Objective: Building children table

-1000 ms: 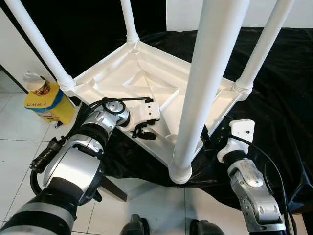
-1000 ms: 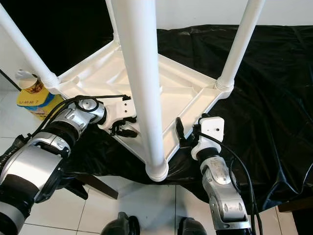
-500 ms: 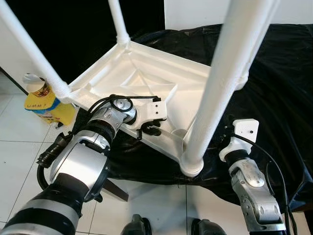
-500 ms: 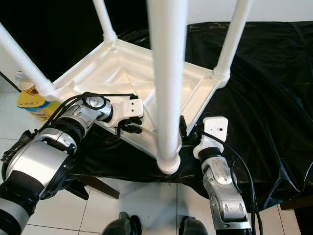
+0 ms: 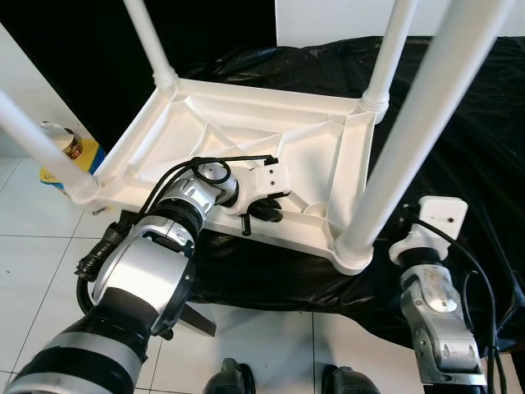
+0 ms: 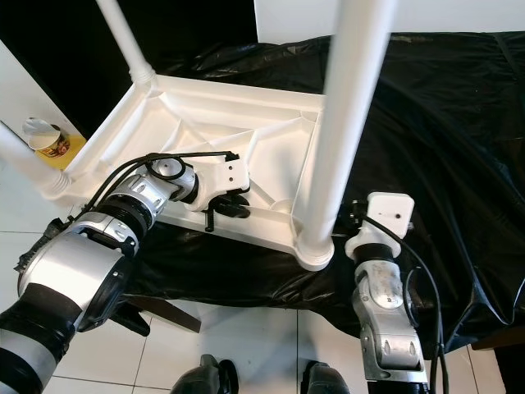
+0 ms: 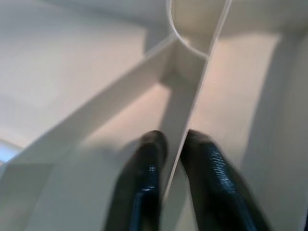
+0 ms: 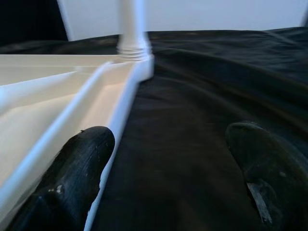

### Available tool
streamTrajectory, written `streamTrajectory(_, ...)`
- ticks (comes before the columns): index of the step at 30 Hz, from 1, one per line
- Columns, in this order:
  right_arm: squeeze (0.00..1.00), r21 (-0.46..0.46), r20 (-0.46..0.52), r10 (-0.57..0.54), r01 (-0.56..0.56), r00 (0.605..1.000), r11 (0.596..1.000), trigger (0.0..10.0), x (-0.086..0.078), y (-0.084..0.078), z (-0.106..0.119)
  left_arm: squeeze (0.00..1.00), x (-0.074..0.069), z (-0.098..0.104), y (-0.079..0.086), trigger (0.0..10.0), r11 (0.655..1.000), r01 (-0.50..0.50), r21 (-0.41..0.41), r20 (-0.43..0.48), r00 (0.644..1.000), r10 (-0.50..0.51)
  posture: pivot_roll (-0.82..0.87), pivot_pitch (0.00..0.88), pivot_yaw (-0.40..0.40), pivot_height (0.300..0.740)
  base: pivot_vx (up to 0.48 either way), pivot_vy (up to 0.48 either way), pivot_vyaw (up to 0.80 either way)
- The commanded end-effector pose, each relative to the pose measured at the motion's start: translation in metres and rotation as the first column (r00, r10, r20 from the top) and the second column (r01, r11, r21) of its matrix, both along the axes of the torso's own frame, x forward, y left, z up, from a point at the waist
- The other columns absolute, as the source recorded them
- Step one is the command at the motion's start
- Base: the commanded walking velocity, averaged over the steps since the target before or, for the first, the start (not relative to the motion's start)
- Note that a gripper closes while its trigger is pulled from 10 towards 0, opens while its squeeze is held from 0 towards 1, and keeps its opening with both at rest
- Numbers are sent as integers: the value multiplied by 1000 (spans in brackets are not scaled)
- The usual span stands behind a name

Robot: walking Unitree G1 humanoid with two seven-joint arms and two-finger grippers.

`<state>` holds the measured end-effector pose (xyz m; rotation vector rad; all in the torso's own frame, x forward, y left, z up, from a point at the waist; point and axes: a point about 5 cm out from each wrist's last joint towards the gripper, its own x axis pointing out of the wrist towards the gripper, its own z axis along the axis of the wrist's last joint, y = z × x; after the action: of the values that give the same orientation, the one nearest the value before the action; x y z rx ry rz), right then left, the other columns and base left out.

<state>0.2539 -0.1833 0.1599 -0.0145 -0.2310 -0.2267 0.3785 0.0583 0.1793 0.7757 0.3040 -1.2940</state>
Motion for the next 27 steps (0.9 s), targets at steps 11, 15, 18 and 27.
streamTrajectory(11,0,16,-17,-11,11,1000,1000,10000,-29,12,-13,0,17,15,12,10000,884,-304,-355,89,930,355,1,135,114,740,0,0,0)
streamTrajectory(15,0,12,-28,6,-6,1000,1000,10000,-38,14,-16,0,14,18,17,10000,864,-271,-424,5,953,302,6,136,114,740,0,0,0)
streamTrajectory(18,0,1,-55,16,-16,998,1000,10000,-52,12,-23,0,10,23,29,10000,825,-259,-502,-54,962,269,5,139,116,740,0,0,0)
streamTrajectory(27,0,-78,-126,131,-141,983,987,10000,-89,9,-31,0,-26,36,89,10000,762,-213,-611,-20,967,255,-6,153,122,740,0,0,0)
